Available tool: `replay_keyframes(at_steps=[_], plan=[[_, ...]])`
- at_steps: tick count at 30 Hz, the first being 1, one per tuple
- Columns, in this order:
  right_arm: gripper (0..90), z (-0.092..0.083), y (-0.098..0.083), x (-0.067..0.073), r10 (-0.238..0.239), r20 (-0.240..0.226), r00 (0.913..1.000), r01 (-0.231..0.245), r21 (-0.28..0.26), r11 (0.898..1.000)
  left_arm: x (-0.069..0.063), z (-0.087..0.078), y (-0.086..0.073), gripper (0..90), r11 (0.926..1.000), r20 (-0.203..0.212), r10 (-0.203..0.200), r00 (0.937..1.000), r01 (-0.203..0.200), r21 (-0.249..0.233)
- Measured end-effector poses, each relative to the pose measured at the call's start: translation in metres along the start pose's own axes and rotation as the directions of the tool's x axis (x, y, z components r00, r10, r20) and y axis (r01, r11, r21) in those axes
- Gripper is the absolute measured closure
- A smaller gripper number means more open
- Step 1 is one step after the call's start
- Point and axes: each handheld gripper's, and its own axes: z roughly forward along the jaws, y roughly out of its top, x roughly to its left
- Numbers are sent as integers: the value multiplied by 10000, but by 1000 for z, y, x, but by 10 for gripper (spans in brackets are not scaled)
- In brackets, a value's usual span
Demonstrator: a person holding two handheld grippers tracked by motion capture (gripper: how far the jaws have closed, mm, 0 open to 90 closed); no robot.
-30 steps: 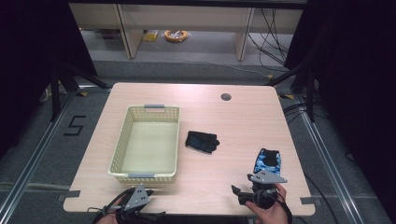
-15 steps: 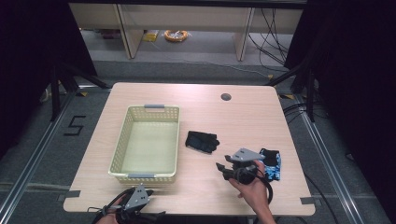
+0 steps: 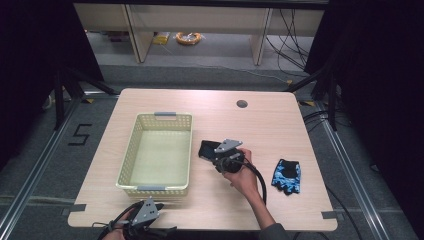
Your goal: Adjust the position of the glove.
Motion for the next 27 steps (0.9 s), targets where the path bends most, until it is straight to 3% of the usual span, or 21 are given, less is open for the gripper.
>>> replay_keyframes(at_steps=[1, 4, 5, 6, 12, 13, 15, 16, 17, 19, 21, 23, 27], plan=[[624, 6, 2, -3, -62, -113, 9999, 62, 0, 10000, -1, 1, 0, 178, 9996, 4, -297, 9996, 297, -3], [625, 13, 4, -4, -147, 57, 9999, 146, 137, 9998, -1, 1, 0, 178, 9996, 34, -278, 9996, 278, 24], [626, 18, 4, -5, -92, 109, 9999, 90, 166, 9998, 0, 1, 0, 179, 10000, 25, 9, 10000, -9, 44], [627, 20, 4, -6, -279, 82, 9996, 277, 203, 9994, -1, 1, 0, 178, 10000, 32, -65, 10000, 64, 51], [632, 34, 2, -9, -192, 25, 9998, 190, 663, 9976, -2, 0, -1, 178, 9996, 9, -259, 9997, 259, 57], [660, 36, 2, -12, -584, 40, 9983, 579, 783, 9953, -2, 0, -1, 178, 9997, 2, -259, 9997, 259, 36], [712, 37, 1, -13, -716, 69, 9974, 710, 672, 9952, -1, 1, -1, 179, 10000, 2, 9, 10000, -9, 37], [712, 37, 1, -13, -716, 69, 9974, 710, 672, 9952, -1, 1, -1, 179, 10000, 2, 9, 10000, -9, 37], [779, 36, -1, -15, -789, -28, 9969, 790, 603, 9951, -2, 1, -2, 178, 9998, 4, -188, 9998, 188, 51], [824, 35, -3, -15, -709, -11, 9975, 709, 596, 9957, -2, 0, -2, 178, 9998, -16, -154, 9999, 154, 98], [848, 35, -3, -15, -645, -109, 9979, 651, 574, 9962, -2, 1, -2, 179, 9998, 19, -141, 9999, 141, 135], [879, 33, -2, -19, -1330, 129, 9910, 1321, 557, 9897, -3, 1, -1, 179, 9998, 4, -160, 9999, 160, 113], [883, 28, 1, -16, -1315, 127, 9912, 1312, 242, 9911, -2, 0, 0, 180, 9999, 14, 21, 10000, -21, 101]])
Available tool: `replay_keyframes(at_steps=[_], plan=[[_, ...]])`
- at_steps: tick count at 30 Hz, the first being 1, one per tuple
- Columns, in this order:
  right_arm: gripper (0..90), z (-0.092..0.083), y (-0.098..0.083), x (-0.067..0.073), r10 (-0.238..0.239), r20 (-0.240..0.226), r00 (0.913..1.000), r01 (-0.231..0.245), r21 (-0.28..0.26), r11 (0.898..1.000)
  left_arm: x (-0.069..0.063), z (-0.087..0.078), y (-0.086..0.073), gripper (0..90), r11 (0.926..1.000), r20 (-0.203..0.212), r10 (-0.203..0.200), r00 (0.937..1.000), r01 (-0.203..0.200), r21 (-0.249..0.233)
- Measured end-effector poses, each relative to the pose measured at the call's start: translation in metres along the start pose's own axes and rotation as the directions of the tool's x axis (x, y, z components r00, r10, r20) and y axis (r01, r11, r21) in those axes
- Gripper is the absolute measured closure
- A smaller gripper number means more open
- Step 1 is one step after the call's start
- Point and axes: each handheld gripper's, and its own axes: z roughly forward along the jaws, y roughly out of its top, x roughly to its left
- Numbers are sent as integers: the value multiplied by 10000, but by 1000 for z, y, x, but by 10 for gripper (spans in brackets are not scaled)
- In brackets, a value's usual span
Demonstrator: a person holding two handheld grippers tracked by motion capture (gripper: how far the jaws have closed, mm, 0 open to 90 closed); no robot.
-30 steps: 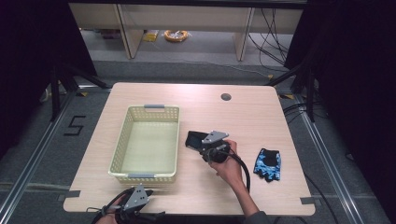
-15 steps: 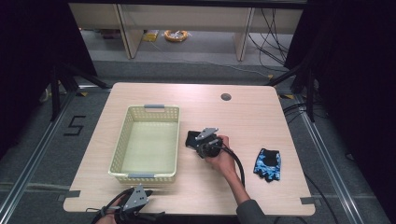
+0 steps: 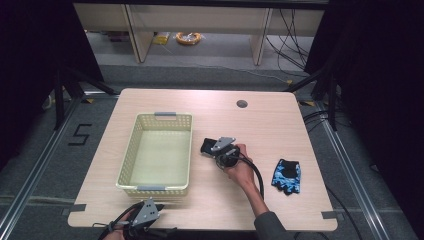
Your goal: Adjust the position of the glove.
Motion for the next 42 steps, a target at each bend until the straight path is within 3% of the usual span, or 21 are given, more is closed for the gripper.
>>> replay_keyframes(at_steps=[1, 6, 8, 9, 11, 12, 13, 14, 15, 16, 21, 22, 26, 33, 35, 36, 38, 41, 42], plan=[[883, -8, 4, -4, -152, 164, 9997, 154, -111, 9998, -1, 0, -1, 180, 9998, 100, -213, 9997, 214, -49], [885, -28, 11, -9, -310, 158, 9994, 317, -496, 9983, 1, 0, 0, 180, 10000, 48, 97, 9999, -97, 23], [885, -41, 14, -8, -399, 139, 9991, 408, -744, 9964, 0, 0, -1, 180, 9998, 10, -217, 9998, 217, -5], [885, -52, 15, -7, -572, 44, 9984, 574, -1094, 9923, 0, 0, -1, 180, 9998, 7, -212, 9998, 212, 3], [885, -64, 14, -4, -594, -49, 9982, 583, -1270, 9902, 0, -1, -1, 180, 9996, 49, -268, 9996, 268, -96], [885, -71, 12, -1, -549, -136, 9984, 526, -1324, 9898, 2, -1, 0, 180, 10000, 17, 75, 10000, -75, 8], [885, -77, 11, 0, -595, -193, 9980, 560, -1481, 9874, 2, -1, 0, 180, 10000, 17, 75, 10000, -75, 8], [885, -85, 10, 3, -593, -237, 9980, 548, -1578, 9859, 0, -1, -1, 180, 9996, 43, -283, 9996, 284, -82], [885, -85, 10, 3, -593, -237, 9980, 548, -1578, 9859, 0, -1, -1, 180, 9996, 43, -283, 9996, 284, -82], [885, -100, 7, 7, -659, -271, 9975, 597, -1855, 9808, -1, -1, 0, 180, 9997, 24, -239, 9997, 240, -93], [885, -123, 0, 18, -724, -151, 9973, 681, -1954, 9784, 0, -1, 0, 180, 9997, 74, -139, 9999, 140, -199], [885, -130, -4, 24, -891, -245, 9957, 823, -2033, 9756, 2, -2, 0, 180, 10000, -27, 62, 10000, -63, -52], [885, -138, -16, 35, -973, -313, 9948, 896, -1904, 9776, 0, -1, 0, 180, 9995, 23, -290, 9996, 290, -140], [885, -139, -36, 49, -926, -565, 9941, 824, -1615, 9834, 1, -2, 1, 180, 9999, -3, -23, 10000, 23, -131], [885, -136, -42, 53, -926, -686, 9933, 816, -1498, 9853, 1, -2, 1, 180, 9999, -15, -64, 10000, 63, -141], [884, -136, -44, 55, -808, -682, 9944, 704, -1438, 9871, 0, -2, 0, 179, 9995, -16, -269, 9996, 269, -155], [884, -130, -52, 62, -765, -927, 9928, 657, -1143, 9913, 2, -2, 0, 179, 10000, -62, 35, 10000, -36, -83], [883, -125, -57, 67, -846, -1168, 9895, 735, -963, 9926, 2, -2, 0, 179, 10000, -80, 38, 10000, -39, -65], [881, -120, -63, 73, -780, -1385, 9873, 682, -741, 9949, 1, -2, 0, 180, 9999, -65, -146, 9999, 145, -70]])
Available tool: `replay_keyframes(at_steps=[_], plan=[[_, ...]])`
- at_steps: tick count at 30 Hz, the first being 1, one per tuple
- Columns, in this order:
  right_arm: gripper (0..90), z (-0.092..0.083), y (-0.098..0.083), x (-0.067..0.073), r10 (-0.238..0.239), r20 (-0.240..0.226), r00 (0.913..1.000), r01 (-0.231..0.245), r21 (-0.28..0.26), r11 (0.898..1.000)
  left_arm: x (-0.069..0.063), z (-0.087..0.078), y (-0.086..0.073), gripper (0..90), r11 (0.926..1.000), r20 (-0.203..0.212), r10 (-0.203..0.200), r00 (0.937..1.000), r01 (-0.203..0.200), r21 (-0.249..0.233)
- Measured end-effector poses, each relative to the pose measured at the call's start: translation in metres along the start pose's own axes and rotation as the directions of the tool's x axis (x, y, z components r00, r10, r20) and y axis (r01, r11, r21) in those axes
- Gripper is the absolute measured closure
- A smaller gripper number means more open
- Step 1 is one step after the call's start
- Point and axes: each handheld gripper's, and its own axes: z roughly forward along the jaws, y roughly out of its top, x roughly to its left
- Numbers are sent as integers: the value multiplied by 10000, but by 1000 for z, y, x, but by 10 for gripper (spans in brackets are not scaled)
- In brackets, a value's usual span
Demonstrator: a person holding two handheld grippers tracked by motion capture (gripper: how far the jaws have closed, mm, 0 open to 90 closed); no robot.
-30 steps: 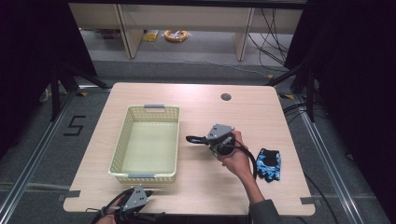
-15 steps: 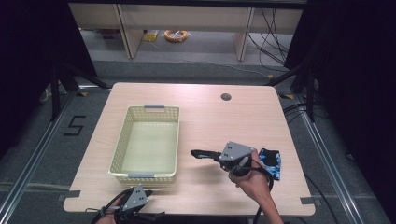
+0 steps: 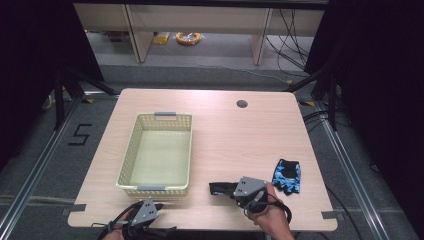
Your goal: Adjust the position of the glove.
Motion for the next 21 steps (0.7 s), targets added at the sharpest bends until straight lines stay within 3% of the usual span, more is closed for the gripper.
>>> replay_keyframes(at_steps=[1, 9, 11, 14, 15, 17, 19, 20, 21], plan=[[880, 3, -2, 3, -19, -30, 10000, 19, -12, 10000, 1, 0, 1, 180, 9998, -12, 222, 9998, -222, 18], [855, 9, -10, 17, 51, -313, 9995, -39, 397, 9992, 1, 0, 0, 179, 9998, -1, 220, 9998, -220, 29], [846, 12, -13, 18, -50, -681, 9977, 89, 570, 9983, 0, 1, 0, 180, 9999, 38, 112, 9999, -112, -37], [821, 12, -15, 20, 79, -566, 9984, -52, 474, 9989, 0, 1, 0, 180, 9999, 18, 152, 9999, -152, 12], [821, 12, -15, 20, 79, -566, 9984, -52, 474, 9989, -1, 1, -1, 180, 9999, 65, -138, 9999, 138, -33], [788, 11, -17, 20, 263, -533, 9982, -236, 501, 9985, -1, 1, 0, 180, 10000, 42, -89, 10000, 90, -32], [703, 7, -17, 19, 805, -425, 9958, -791, 330, 9963, -1, 1, 0, 180, 10000, 95, -44, 9999, 44, -36], [648, 1, -18, 15, 1225, -93, 9924, -1224, 92, 9924, 0, 1, 0, 179, 10000, -6, 44, 10000, -44, -44], [648, 1, -18, 15, 1225, -93, 9924, -1224, 92, 9924, 0, 1, 0, 180, 10000, -6, 44, 10000, -44, -44]])
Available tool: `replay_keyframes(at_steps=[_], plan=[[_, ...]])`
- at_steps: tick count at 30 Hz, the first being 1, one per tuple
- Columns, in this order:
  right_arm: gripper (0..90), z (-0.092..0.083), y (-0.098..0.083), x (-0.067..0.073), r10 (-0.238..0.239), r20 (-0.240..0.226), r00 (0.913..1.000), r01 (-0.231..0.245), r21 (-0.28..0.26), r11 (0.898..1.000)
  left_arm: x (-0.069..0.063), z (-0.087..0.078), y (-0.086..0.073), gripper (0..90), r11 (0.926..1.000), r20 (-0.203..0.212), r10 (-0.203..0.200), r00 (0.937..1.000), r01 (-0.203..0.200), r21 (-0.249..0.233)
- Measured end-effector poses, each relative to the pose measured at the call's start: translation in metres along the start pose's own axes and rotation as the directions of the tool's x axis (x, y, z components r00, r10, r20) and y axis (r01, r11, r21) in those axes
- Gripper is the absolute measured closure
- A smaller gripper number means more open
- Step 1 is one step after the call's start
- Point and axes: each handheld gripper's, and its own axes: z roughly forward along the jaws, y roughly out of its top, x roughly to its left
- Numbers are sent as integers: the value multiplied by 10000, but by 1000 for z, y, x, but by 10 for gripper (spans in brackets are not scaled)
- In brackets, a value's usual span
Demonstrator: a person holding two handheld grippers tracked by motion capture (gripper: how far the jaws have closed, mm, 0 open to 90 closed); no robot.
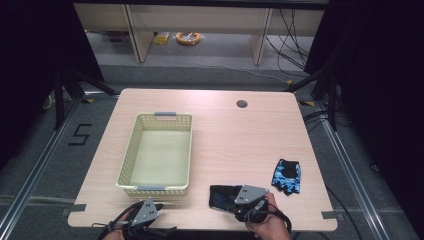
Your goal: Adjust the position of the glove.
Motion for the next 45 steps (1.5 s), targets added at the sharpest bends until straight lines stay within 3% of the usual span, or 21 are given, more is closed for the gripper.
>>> replay_keyframes(at_steps=[2, 4, 5, 7, 9, 13, 14, 17, 18, 20, 21, 22, 23, 26, 27, 28, 29, 32, 33, 34, 45], plan=[[597, -11, -3, -10, 667, 783, 9947, -631, -468, 9969, -1, 0, 0, 180, 9999, -42, -154, 9999, 154, 6], [568, -28, -12, -28, 2054, 1725, 9634, -1878, -1127, 9757, 0, 0, 0, 180, 10000, -9, -51, 10000, 51, 46], [568, -28, -12, -28, 2054, 1725, 9634, -1878, -1127, 9757, 1, -1, 0, 180, 9999, -10, 158, 9999, -158, 71], [552, -47, -29, -52, 3362, 2862, 8973, -3020, -1575, 9402, -2, 0, 0, 180, 10000, 33, 11, 10000, -12, 48], [551, -50, -34, -58, 3571, 3067, 8823, -3161, -1760, 9323, -1, 0, 1, 180, 9997, 24, 227, 9997, -227, 61], [529, -65, -56, -79, 4930, 3601, 7920, -4328, -2385, 8694, -1, 0, 1, 180, 9998, 11, 198, 9998, -198, 44], [517, -71, -62, -82, 5498, 3886, 7394, -4831, -2626, 8353, -2, 0, 0, 179, 10000, 35, 70, 10000, -70, 6], [517, -74, -67, -88, 5538, 3946, 7332, -4831, -2710, 8326, -1, 0, 1, 179, 9999, 5, 164, 9999, -164, 43], [518, -75, -68, -86, 5921, 3996, 6998, -5231, -2778, 8057, -1, 0, 1, 179, 9995, 45, 294, 9996, -294, 90], [519, -76, -74, -94, 5606, 4292, 7082, -4930, -2677, 8278, -4, 1, 0, 180, 10000, 108, -69, 9999, 69, 23], [545, -75, -75, -94, 6111, 4216, 6700, -5400, -2880, 7908, -3, 1, 0, 179, 10000, 88, -74, 9999, 73, 66], [545, -75, -75, -94, 6111, 4216, 6700, -5400, -2880, 7908, -3, 1, 0, 179, 10000, 88, -74, 9999, 73, 66], [558, -76, -78, -99, 5684, 4258, 7040, -5024, -2670, 8223, -3, 1, 0, 179, 10000, 63, -32, 10000, 31, 75], [662, -75, -79, -102, 5658, 4110, 7148, -5015, -2626, 8244, -3, 1, 0, 179, 10000, 85, -17, 10000, 17, 69], [705, -74, -77, -99, 5921, 3987, 7003, -5329, -2599, 8053, -4, 1, 0, 179, 10000, 84, -13, 10000, 13, 59], [778, -73, -77, -103, 5364, 3994, 7435, -4787, -2423, 8439, -4, 2, 0, 180, 10000, 158, -50, 9999, 49, 59], [847, -69, -74, -103, 5196, 3665, 7718, -4619, -2384, 8543, -3, 2, 0, 179, 9998, 86, 182, 9998, -182, 65], [879, -66, -71, -104, 4958, 3563, 7920, -4406, -2285, 8681, -3, 3, 0, 180, 9998, 104, 71, 9999, -73, 171], [896, -62, -67, -100, 5306, 3251, 7828, -4797, -2278, 8473, -3, 4, 0, 179, 9997, 143, 45, 9999, -48, 232], [900, -55, -65, -104, 4769, 3245, 8169, -4360, -1940, 8788, -4, 4, -1, 180, 9998, 216, -36, 9998, 32, 196], [900, -25, -56, -105, 3854, 2990, 8730, -3825, -707, 9212, -4, 3, -1, 180, 9997, 144, 48, 9999, -51, 225]])
